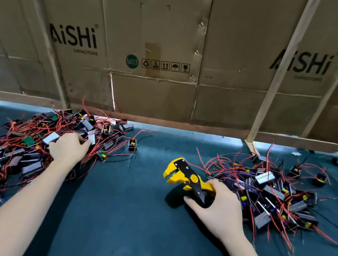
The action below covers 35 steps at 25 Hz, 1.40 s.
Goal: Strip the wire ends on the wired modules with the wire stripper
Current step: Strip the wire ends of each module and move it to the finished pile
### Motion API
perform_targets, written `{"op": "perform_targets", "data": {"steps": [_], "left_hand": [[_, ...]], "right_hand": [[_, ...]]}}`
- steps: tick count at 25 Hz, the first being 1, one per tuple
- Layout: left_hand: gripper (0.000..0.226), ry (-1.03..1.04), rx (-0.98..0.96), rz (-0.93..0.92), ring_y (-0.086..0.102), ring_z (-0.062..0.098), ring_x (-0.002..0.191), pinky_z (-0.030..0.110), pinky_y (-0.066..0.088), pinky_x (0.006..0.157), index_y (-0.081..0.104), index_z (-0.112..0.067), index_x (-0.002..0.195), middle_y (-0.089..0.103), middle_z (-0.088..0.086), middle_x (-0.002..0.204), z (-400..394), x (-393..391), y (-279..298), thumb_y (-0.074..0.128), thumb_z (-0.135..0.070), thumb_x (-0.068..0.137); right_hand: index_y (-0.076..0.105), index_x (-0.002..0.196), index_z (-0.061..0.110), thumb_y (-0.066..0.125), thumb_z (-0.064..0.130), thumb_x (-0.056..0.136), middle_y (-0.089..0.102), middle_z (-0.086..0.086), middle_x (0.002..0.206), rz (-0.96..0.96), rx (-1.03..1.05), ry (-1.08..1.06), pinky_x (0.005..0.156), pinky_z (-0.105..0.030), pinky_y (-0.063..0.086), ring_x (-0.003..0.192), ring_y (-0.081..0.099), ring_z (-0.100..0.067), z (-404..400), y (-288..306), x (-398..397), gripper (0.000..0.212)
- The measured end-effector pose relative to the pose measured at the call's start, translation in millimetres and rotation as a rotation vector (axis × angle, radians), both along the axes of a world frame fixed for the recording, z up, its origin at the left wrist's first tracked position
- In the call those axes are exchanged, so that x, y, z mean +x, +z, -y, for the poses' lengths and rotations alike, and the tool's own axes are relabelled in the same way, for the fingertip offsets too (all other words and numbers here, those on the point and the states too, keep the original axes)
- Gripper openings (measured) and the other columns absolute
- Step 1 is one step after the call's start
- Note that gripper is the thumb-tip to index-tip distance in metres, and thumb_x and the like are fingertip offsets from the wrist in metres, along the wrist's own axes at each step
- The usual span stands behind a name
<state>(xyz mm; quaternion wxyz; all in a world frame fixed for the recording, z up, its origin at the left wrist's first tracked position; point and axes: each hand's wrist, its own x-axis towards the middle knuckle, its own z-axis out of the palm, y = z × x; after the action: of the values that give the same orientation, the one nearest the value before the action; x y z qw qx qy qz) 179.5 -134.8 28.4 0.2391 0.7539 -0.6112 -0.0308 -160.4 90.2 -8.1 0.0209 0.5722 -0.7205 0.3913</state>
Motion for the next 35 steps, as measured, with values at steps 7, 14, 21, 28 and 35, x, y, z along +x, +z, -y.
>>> {"op": "perform_targets", "data": {"steps": [7, 14, 21, 28, 35], "left_hand": [[0.019, -0.103, -0.243, 0.013, 0.061, 0.037, 0.093, 0.042, 0.04, 0.086, 0.076, -0.019, 0.086, 0.072, 0.01, 0.084, -8.0, -14.1, 20.2, 0.075, -0.035, 0.077], [0.025, -0.164, -0.445, 0.184, 0.054, 0.04, 0.099, 0.046, 0.039, 0.084, 0.065, -0.005, 0.103, 0.066, 0.02, 0.101, -14.6, -48.4, 45.2, 0.067, -0.013, 0.08], [0.043, -0.207, -0.037, 0.306, 0.055, 0.039, 0.108, 0.043, 0.048, 0.077, 0.049, -0.011, 0.123, 0.06, 0.017, 0.115, -14.8, -46.9, 7.8, 0.067, -0.026, 0.086], [0.03, -0.19, -0.056, 0.18, 0.06, 0.036, 0.089, 0.041, 0.05, 0.067, 0.045, -0.008, 0.107, 0.063, 0.015, 0.094, -9.2, -42.0, 18.0, 0.065, -0.024, 0.09], [0.046, -0.262, 0.077, 0.063, 0.06, 0.034, 0.108, 0.037, 0.048, 0.085, 0.063, -0.011, 0.12, 0.066, 0.015, 0.112, -11.0, -27.8, 28.7, 0.078, -0.019, 0.077]], "right_hand": [[0.059, 0.084, 0.031, 0.074, 0.064, 0.061, 0.061, 0.018, 0.079, 0.129, -0.114, 0.06, 0.07, -0.027, 0.045, 0.075, 0.057, -0.003, 1.1, 1.1, 0.9, 0.043], [0.055, 0.076, 0.03, 0.082, 0.057, 0.062, 0.06, 0.013, 0.068, 0.21, -0.131, 0.011, 0.059, -0.02, 0.037, 0.068, 0.055, -0.003, 3.2, 3.4, -2.8, 0.04], [0.054, 0.077, 0.033, 0.082, 0.054, 0.063, 0.059, 0.018, 0.07, 0.17, -0.161, 0.022, 0.062, -0.015, 0.036, 0.072, 0.055, 0.0, 2.3, 4.6, -2.0, 0.038], [0.058, 0.081, 0.031, 0.081, 0.056, 0.063, 0.062, 0.015, 0.077, 0.189, -0.179, 0.03, 0.069, -0.027, 0.047, 0.075, 0.057, -0.002, 4.2, 3.8, -3.0, 0.038], [0.057, 0.079, 0.031, 0.079, 0.057, 0.063, 0.062, 0.015, 0.073, 0.26, -0.222, 0.025, 0.066, -0.024, 0.044, 0.072, 0.058, -0.003, 1.2, 6.3, -6.2, 0.038]]}}
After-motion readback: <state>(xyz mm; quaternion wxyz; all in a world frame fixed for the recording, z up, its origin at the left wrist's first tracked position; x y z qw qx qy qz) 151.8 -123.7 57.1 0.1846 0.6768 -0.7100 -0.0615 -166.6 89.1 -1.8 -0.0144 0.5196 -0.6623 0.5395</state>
